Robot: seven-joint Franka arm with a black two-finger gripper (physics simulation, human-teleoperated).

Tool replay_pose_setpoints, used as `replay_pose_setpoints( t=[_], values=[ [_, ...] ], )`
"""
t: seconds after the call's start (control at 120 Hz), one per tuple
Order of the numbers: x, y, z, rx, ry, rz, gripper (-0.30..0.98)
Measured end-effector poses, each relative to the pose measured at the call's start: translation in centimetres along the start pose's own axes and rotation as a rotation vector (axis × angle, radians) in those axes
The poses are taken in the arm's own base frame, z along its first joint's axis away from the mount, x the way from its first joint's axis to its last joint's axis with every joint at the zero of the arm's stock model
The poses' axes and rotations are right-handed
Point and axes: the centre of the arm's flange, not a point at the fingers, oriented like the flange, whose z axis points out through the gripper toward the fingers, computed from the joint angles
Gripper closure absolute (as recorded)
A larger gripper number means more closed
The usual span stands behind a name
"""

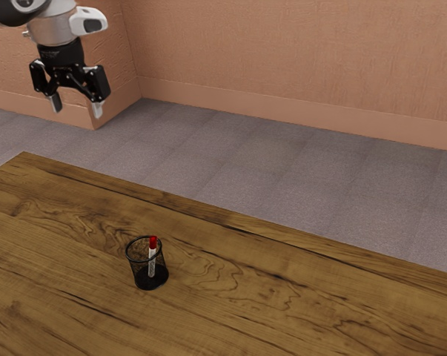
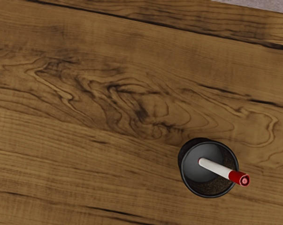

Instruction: Take the marker out of the pen holder and place it to the left of the pen holder.

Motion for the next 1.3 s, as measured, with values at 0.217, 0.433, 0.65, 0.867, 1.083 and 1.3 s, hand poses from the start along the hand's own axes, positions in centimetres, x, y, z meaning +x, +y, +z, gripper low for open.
replay_pose_setpoints(
  t=[0.217, 0.433, 0.65, 0.867, 1.083, 1.3],
  values=[
    [0.1, 2.0, 2.9, 0.002, -0.022, 0.033, 0.00],
    [1.3, 5.9, 12.7, 0.009, -0.046, 0.097, 0.00],
    [4.6, 7.9, 22.1, 0.023, -0.096, 0.090, 0.00],
    [4.0, 8.3, 27.0, 0.009, -0.062, 0.077, 0.00],
    [1.9, 11.2, 29.0, -0.029, -0.020, 0.094, 0.00],
    [1.0, 11.8, 30.1, -0.045, -0.014, 0.083, 0.00]
  ],
)
